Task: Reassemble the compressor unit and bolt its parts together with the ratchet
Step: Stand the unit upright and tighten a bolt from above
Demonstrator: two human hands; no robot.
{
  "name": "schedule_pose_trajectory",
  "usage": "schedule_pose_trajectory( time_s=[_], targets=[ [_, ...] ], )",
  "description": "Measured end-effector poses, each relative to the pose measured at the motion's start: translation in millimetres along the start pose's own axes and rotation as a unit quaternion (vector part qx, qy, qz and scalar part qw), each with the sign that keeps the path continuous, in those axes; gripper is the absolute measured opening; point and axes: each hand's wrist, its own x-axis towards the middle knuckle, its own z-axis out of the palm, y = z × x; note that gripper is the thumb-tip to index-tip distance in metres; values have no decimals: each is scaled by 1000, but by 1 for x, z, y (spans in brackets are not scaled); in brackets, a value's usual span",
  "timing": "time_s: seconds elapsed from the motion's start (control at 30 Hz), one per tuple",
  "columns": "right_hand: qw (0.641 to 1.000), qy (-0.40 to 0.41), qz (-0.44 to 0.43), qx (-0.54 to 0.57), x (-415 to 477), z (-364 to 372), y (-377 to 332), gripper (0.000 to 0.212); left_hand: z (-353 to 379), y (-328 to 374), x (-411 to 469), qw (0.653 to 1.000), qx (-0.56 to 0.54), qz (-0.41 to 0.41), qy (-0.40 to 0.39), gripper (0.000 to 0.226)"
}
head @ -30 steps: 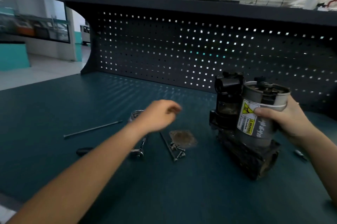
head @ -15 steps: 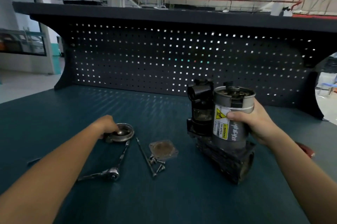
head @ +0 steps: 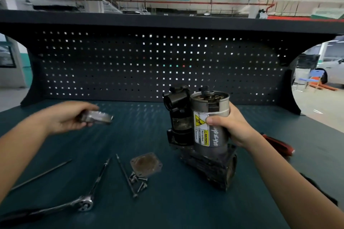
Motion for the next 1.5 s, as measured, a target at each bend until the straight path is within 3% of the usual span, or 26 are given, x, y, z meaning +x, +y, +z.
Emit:
schedule_pose_trajectory(
  time_s=[0.17, 0.37, 0.53, 0.67, 0.87, 1.03, 1.23, 1.3, 1.4, 1.5],
  targets=[
    [1000, -4, -4, -5, 0, 0, 1, 71, 46, 78, -41, 991, -29, 116, -65, 19],
    [1000, -4, -16, -12, -6, -1, 1, 70, 121, 161, -72, 936, 209, 243, -146, 26],
    [1000, -4, -23, -18, -10, -2, 1, 69, 182, 201, -78, 855, 438, 212, -177, 21],
    [1000, -1, -20, -19, -10, -2, 1, 69, 220, 205, -74, 814, 523, 195, -163, 29],
    [1000, -3, -23, -13, -10, -4, 1, 68, 248, 207, -73, 784, 568, 203, -143, 34],
    [1000, 5, -24, -11, -9, -2, 1, 72, 253, 197, -66, 811, 526, 211, -148, 26],
    [1000, 5, -25, -7, -9, -2, 1, 74, 233, 184, -63, 829, 463, 247, -192, 39],
    [1000, 4, -26, -6, -10, -1, 0, 75, 221, 181, -66, 790, 504, 284, -201, 55],
    [1000, 6, -26, 2, -11, 0, 0, 79, 205, 174, -71, 699, 589, 345, -213, 89],
    [1000, 2, -27, 13, -12, -1, -1, 76, 195, 166, -61, 715, 558, 339, -249, 86]
  ],
)
